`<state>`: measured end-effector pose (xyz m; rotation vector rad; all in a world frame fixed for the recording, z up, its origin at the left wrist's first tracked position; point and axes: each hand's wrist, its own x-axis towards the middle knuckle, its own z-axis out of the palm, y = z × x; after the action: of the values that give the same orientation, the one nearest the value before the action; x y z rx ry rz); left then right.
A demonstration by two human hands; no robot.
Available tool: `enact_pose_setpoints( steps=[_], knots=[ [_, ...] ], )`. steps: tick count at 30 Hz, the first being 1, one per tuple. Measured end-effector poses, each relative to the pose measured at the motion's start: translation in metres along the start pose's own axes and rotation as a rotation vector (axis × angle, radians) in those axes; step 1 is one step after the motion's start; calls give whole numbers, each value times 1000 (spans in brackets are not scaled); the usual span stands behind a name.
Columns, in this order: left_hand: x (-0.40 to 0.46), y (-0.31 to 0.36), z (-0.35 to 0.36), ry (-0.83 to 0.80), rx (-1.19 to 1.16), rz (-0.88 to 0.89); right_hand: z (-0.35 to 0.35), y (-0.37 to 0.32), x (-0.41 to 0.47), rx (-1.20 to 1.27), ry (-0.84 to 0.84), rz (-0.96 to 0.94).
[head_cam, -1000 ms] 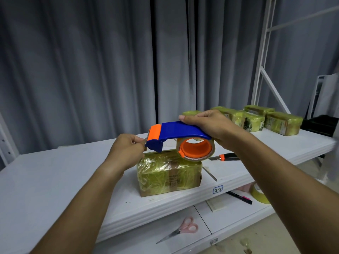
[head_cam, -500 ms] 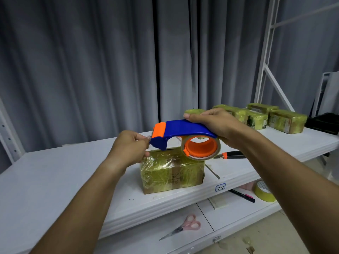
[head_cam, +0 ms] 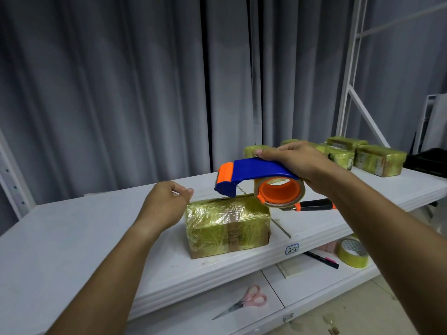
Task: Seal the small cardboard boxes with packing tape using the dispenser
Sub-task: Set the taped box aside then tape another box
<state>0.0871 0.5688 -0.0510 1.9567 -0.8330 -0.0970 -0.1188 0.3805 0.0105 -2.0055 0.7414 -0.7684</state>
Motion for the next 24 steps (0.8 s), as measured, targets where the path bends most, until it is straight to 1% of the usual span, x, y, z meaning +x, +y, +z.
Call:
enact_pose_setpoints(
  steps=[7,9,12,15,17,20,24],
  knots=[
    [-3,-3,13,50,71,106,1,10,3,-10,28,24],
    [-2,-3,15,38,89,101,1,11,3,-2,24,22],
    [-2,-1,12,29,179,70,3,12,5,14,9,27],
    [-2,3,4,102,271,123,6,12,9,24,9,33],
    [-1,6,0,101,208,145,5,13,10,45,2,47],
    [-2,4,3,42,33,92,4,14,12,63,-16,61],
    [-3,-5,15,44,-53,48,10,19,15,23,-2,72]
  ],
)
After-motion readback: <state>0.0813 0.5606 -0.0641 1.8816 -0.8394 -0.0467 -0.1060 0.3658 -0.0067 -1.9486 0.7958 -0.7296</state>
